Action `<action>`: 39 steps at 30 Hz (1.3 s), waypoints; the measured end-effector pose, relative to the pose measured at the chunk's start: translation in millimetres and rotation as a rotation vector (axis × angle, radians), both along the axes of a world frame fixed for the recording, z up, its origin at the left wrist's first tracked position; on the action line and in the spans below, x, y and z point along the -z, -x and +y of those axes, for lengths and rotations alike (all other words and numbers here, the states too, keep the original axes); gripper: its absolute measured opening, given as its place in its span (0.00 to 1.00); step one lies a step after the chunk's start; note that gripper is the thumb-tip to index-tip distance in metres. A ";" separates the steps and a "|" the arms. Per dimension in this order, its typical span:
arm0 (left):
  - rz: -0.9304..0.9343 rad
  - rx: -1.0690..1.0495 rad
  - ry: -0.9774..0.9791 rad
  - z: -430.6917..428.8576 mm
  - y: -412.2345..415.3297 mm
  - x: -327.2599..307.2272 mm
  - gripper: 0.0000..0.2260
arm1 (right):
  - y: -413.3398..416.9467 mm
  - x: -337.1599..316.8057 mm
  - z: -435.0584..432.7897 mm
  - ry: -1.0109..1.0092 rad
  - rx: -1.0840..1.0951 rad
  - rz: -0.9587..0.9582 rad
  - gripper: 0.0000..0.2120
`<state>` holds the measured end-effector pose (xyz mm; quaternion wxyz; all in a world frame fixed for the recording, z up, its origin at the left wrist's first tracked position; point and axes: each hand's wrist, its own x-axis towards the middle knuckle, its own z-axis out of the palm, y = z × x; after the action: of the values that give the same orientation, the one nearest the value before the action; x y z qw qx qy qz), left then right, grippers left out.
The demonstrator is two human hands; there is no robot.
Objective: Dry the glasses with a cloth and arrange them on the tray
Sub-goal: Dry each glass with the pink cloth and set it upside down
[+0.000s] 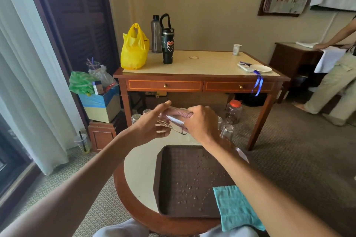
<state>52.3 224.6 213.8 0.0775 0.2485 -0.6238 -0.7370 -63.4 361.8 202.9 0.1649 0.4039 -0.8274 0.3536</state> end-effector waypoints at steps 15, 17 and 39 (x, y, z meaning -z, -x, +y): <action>0.245 -0.173 0.193 -35.2 -12.0 19.4 0.21 | 2.5 15.5 -10.3 -0.053 -0.383 -1.067 0.14; 0.257 -0.201 0.170 -39.5 -12.3 18.9 0.21 | 3.6 22.4 -14.3 -0.037 -0.371 -1.008 0.17; -0.115 -0.468 0.680 -117.4 14.4 103.0 0.27 | 81.8 104.0 -68.3 0.193 -0.019 -1.143 0.16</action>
<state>37.9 107.2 110.8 0.2855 0.3846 -0.7617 -0.4363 -145.2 293.5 98.9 -0.2753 0.1394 -0.7455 0.5908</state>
